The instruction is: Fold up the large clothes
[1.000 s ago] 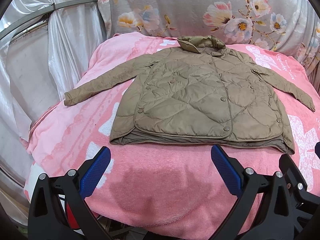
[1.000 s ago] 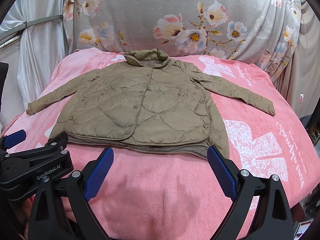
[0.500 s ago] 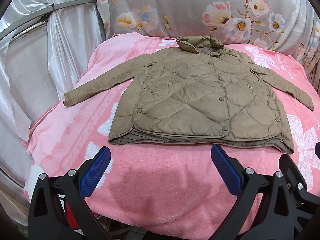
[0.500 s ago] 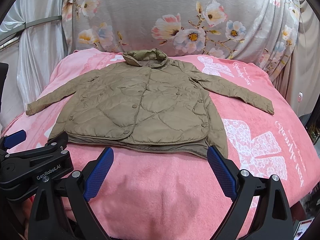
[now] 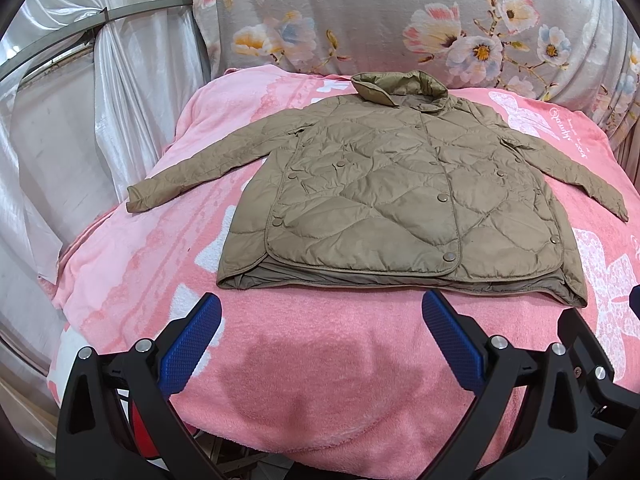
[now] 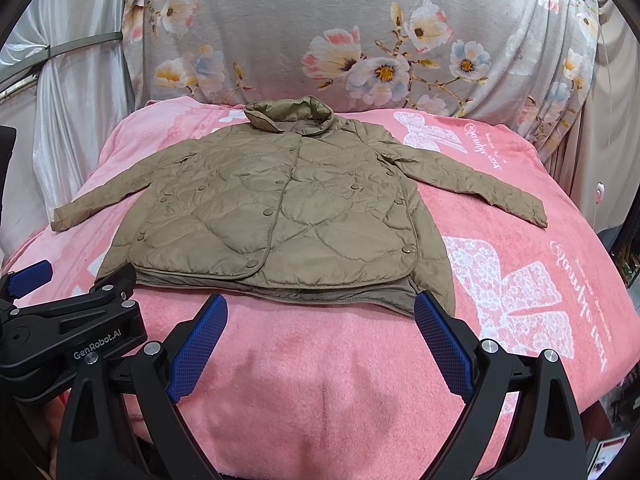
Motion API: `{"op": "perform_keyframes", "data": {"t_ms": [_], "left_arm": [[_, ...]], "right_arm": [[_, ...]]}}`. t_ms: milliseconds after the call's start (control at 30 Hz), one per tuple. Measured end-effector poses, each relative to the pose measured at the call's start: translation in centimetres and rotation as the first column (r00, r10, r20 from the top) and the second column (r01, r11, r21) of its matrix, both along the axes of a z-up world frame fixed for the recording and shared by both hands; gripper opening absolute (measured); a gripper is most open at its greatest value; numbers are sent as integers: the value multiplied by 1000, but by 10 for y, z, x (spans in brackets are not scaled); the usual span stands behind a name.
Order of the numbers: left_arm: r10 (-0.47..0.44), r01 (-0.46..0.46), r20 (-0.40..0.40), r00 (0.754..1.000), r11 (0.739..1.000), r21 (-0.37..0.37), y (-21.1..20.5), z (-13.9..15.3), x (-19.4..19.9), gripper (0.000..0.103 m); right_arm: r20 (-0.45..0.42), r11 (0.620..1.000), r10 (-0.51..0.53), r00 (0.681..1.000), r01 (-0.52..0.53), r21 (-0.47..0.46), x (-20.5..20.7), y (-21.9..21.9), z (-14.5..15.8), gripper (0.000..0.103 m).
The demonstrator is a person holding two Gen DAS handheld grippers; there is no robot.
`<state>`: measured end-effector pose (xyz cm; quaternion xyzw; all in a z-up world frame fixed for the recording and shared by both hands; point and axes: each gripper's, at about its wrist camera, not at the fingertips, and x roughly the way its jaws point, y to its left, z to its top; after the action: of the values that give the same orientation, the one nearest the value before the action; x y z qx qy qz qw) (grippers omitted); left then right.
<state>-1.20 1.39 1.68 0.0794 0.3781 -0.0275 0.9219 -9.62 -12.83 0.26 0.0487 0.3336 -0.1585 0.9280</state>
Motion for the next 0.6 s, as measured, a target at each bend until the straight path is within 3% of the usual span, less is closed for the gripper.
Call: {"op": "perform_keyframes", "data": {"t_ms": [600], "left_arm": [[1,-1,0,1000,1000,-1,0,0,0,98]], "right_arm": [[1,1000,-6,1000,6,1,0,0,0,93]]}}
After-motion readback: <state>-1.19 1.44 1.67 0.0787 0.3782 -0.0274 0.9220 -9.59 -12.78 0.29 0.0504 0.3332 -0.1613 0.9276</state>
